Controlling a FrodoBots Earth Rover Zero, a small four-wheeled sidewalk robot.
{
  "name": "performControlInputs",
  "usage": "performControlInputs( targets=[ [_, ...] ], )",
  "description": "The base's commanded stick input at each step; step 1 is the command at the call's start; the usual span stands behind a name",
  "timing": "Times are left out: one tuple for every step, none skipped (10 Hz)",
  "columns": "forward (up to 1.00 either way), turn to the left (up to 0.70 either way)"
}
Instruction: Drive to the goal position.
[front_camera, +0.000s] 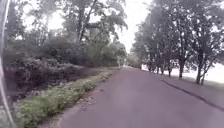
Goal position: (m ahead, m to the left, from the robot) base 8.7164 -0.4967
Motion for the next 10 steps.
performControlInputs(
  targets=[
    [0.70, -0.02],
    [0.70, -0.03],
    [0.70, -0.03],
    [0.70, -0.01],
    [0.70, 0.00],
    [0.70, 0.00],
    [0.70, 0.00],
    [0.70, 0.00],
    [0.70, 0.00],
    [0.70, 0.00]
  ],
)
